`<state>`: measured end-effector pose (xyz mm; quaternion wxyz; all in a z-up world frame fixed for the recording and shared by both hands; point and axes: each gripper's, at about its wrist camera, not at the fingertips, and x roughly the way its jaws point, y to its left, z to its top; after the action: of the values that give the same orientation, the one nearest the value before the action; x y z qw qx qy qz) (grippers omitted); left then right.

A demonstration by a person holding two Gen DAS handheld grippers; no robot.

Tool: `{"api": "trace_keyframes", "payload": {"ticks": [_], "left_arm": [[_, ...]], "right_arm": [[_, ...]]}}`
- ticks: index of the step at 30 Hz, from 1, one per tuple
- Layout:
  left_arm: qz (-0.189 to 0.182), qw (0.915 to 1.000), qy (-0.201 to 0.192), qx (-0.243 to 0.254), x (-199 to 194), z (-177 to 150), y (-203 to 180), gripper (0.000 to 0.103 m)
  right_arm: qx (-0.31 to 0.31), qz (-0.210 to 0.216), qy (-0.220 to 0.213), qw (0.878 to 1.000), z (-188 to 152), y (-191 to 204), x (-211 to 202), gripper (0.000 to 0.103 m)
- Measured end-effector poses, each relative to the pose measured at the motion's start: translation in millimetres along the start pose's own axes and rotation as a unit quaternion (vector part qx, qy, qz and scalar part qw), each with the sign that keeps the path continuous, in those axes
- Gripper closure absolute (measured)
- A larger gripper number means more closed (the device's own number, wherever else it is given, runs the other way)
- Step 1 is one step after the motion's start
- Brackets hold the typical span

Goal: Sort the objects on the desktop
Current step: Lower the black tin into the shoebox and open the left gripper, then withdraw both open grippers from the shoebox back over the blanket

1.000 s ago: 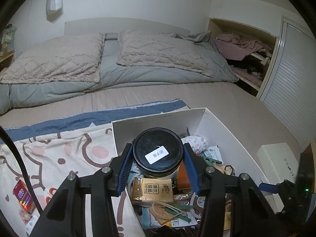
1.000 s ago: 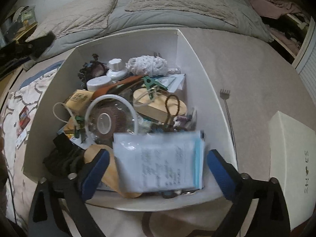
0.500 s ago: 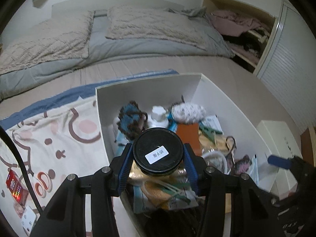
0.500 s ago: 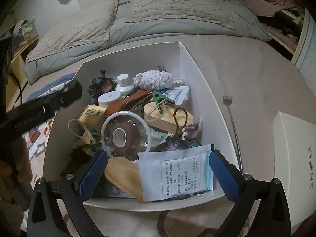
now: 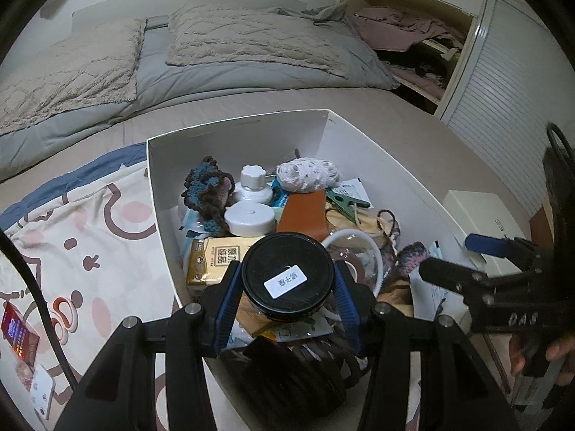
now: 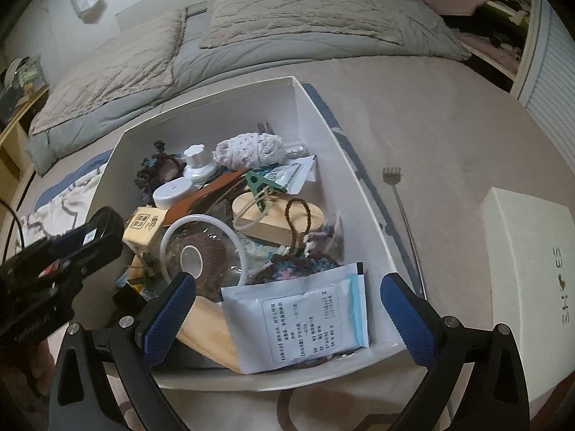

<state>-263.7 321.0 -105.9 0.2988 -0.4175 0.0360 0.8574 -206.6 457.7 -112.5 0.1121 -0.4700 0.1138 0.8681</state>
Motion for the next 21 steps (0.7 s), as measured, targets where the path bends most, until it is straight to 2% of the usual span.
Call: {"api": "trace_keyframes", "payload": {"ticks": [10, 12, 13, 21], "left_arm": [[0.0, 0.9998, 0.011, 0.014, 4, -14, -11, 0.053], [0.005, 0.9999, 0.008, 0.009, 4, -15, -10, 0.04], [0.009, 0.9999, 0.005, 0.008, 3, -15, -11, 0.037], [0.015, 0.9998, -0.012, 0.005, -7, -12, -7, 0.037]], "right_arm": [[-0.001, -0.005, 0.005, 1.0, 0, 1, 0, 0.001], [-0.003, -0.009, 0.006, 1.0, 0, 2, -1, 0.001], [-0.003, -0.008, 0.006, 1.0, -1, 1, -1, 0.001], [0.013, -0.004, -0.009, 1.0, -3, -3, -7, 0.0]]}}
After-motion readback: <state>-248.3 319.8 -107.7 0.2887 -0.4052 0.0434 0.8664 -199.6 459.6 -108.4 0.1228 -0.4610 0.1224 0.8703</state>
